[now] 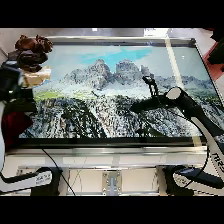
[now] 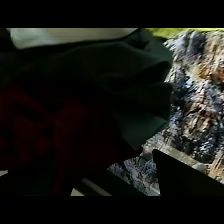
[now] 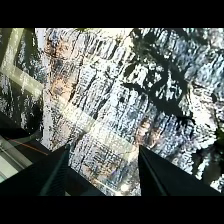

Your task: Fold the shirts.

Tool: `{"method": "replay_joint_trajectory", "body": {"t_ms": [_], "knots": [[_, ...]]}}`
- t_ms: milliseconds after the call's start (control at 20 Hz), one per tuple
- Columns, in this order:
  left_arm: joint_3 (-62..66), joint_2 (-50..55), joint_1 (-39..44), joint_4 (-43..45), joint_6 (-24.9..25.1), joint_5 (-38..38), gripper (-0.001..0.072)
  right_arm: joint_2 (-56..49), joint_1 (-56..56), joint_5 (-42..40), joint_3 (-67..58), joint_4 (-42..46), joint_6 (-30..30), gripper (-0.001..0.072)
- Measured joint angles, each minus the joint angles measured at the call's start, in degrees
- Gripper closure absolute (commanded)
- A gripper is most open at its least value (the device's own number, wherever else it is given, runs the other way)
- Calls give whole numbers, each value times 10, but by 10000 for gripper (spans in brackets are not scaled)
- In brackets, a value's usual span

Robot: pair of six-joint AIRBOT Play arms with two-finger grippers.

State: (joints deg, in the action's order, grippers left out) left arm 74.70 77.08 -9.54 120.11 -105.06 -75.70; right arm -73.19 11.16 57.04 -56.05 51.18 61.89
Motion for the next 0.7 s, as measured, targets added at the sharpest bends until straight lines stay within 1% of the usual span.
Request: {"method": "replay_joint_trajectory", "body": {"t_ms": [100,150,200,250,350,450,550,600,650,700], "knots": [[0,10,-94,-63,36,4,-1,0,0,3,0,0,8,193],[0,18,-131,-82,50,6,-2,0,0,3,0,1,15,191],[0,27,-163,-96,64,6,-5,0,0,3,0,2,21,171],[0,40,-191,-110,80,3,-6,0,0,4,0,4,28,170],[0,66,-227,-126,112,-6,-6,0,0,4,0,5,41,171],[0,91,-245,-128,138,-9,-6,0,0,4,0,7,54,171],[0,113,-255,-114,151,5,3,0,0,4,0,7,64,171],[0,123,-258,-104,154,17,110,0,0,4,0,7,68,174],[0,130,-260,-98,156,29,678,0,0,3,0,7,73,175],[0,136,-261,-96,159,41,691,0,0,0,0,8,78,176]]}}
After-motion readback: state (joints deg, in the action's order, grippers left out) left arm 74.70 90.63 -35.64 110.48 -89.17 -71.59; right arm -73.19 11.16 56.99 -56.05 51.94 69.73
